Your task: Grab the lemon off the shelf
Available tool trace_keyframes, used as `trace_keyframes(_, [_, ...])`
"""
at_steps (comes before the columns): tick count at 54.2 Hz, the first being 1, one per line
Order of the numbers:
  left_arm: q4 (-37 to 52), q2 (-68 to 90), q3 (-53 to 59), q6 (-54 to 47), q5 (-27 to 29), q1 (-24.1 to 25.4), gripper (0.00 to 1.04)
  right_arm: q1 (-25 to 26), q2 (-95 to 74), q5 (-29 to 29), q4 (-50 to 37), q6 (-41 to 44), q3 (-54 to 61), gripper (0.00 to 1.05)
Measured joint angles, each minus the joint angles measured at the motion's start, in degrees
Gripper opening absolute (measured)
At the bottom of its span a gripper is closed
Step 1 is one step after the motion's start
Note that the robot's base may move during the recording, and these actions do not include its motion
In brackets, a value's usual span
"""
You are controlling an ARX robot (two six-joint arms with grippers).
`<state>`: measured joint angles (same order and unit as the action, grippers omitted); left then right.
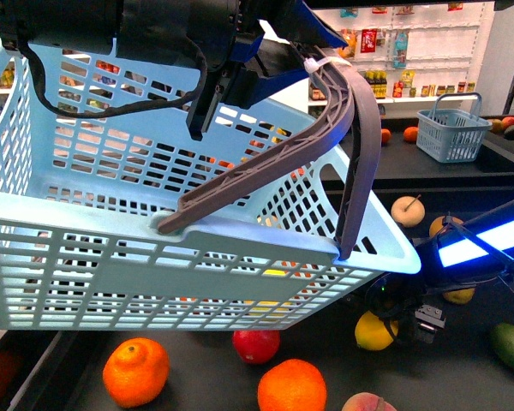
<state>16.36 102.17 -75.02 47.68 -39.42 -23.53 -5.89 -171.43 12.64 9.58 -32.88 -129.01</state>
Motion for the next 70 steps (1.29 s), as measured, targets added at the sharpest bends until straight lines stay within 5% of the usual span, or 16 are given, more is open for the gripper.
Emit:
trace_keyframes(14, [0.0,0.0,0.0,0.0,0.0,0.0,0.12,0.17,0.39,-0.26,-1.38,0.74,1.42,0.59])
trace_keyframes(47, [0.0,0.0,0.0,0.0,0.0,0.0,0.12,2.69,12.72,-1.68,-9.09,1.92,21.14,0.56])
trace_keyframes(70, [0.0,0.0,0.0,0.0,-0.02,0.0,0.12,12.31,35.98,-2.03,-20.02,9.79,41.44,0.55])
